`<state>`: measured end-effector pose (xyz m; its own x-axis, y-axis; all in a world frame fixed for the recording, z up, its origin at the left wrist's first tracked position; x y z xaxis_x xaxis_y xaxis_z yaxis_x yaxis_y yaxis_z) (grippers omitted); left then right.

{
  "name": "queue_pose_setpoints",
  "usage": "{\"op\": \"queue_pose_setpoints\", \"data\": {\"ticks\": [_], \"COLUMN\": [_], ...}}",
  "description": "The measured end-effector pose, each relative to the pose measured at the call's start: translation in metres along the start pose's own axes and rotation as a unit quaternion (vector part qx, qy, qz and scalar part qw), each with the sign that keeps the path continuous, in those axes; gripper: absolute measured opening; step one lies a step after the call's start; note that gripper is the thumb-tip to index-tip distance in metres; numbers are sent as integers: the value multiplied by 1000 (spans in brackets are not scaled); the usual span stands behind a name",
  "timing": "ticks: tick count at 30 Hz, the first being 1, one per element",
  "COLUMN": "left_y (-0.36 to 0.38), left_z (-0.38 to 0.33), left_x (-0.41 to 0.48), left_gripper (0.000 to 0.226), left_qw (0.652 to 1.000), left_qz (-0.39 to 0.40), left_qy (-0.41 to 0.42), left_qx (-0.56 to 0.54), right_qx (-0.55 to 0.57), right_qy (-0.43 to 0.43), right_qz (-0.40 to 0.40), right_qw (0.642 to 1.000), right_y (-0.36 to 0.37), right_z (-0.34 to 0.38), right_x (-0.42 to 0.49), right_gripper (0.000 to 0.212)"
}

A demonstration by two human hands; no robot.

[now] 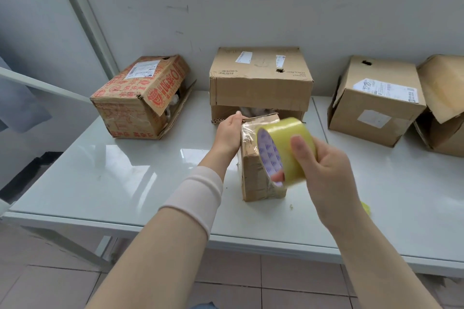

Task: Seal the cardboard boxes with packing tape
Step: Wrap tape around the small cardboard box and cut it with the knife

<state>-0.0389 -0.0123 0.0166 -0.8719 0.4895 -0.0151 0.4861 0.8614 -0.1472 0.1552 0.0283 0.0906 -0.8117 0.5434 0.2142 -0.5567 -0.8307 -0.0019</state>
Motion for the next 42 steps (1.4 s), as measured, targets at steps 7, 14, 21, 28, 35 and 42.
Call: {"op": "queue_pose_setpoints", "data": {"ticks": [7,14,21,28,35,42], "left_y": [2,1,3,4,2,10], "left_z": [0,11,11,-16,11,38], "left_x": [-2,-45,-59,-55,-41,-32], "left_gripper": [37,61,93,61,33,25], "left_qw": [1000,982,954,991,995,983], "left_qz": [5,138,195,125,19,-15], "left_qy": [-7,117,206,48,-28,-53], "left_qx": [-14,-54,92,17,-93,-177], "right_qx": [-49,-42,-55,-20,-23,6], "right_qy": [91,109,101,101,147,28], "right_qz": [-45,-49,-40,71,24,40], "right_qw": [994,992,993,992,989,999], "right_y": [-15,-6,-12,-4,3,17], "right_z": [-66,-89,-71,1,-19,-54], "right_x": [-56,-43,-31,7,53,33], "right_gripper": [52,35,41,49,53,13]}}
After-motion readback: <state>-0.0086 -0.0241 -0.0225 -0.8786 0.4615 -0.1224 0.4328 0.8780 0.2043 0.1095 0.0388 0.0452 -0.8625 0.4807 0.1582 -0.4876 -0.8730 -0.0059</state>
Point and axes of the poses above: each hand's wrist, its own x-axis towards the middle knuckle, its own y-axis out of the palm, z = x × y, the point moved 7 cm from there along x, towards the middle knuckle, and after that the axes turned 2 degrees about z, right-handed, at the moved point
